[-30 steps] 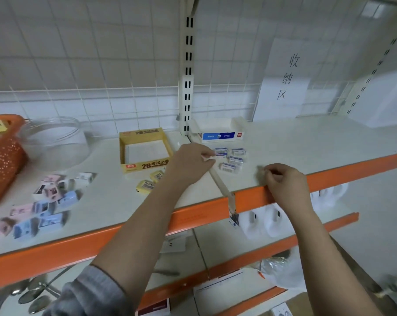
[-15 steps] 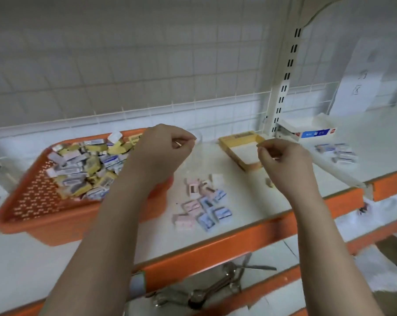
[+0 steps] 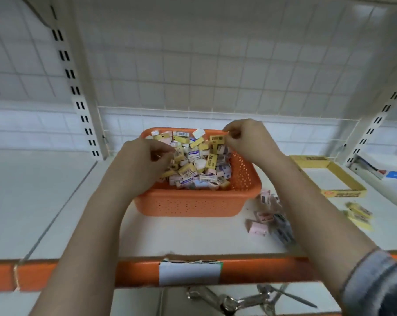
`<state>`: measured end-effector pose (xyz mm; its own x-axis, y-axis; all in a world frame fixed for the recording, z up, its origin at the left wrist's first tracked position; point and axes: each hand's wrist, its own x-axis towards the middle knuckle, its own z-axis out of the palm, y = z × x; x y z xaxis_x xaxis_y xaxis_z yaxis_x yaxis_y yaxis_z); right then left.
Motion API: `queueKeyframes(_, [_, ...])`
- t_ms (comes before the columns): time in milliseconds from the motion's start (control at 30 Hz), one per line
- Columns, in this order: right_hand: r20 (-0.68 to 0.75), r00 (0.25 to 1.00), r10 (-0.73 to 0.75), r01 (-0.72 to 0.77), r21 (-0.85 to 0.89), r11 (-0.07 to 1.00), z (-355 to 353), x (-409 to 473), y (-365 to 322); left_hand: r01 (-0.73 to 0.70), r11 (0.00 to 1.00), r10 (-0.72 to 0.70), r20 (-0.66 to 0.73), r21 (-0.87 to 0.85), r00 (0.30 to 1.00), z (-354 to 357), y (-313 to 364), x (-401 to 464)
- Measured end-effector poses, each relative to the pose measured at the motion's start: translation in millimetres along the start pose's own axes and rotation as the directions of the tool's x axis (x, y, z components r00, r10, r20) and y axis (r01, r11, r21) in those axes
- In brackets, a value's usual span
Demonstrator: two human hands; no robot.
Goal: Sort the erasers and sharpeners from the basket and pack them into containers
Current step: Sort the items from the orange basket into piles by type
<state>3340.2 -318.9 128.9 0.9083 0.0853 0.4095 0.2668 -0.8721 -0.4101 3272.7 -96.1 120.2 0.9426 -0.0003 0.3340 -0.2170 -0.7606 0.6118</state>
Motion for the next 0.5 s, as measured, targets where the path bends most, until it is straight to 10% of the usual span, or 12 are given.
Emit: queueKeyframes(500, [0.191,0.968,-0.161,0.227,-0.406,0.885,68,86,7,-0.001,0.996,-0.004,0.048,0.094,0.999,4,-17,4])
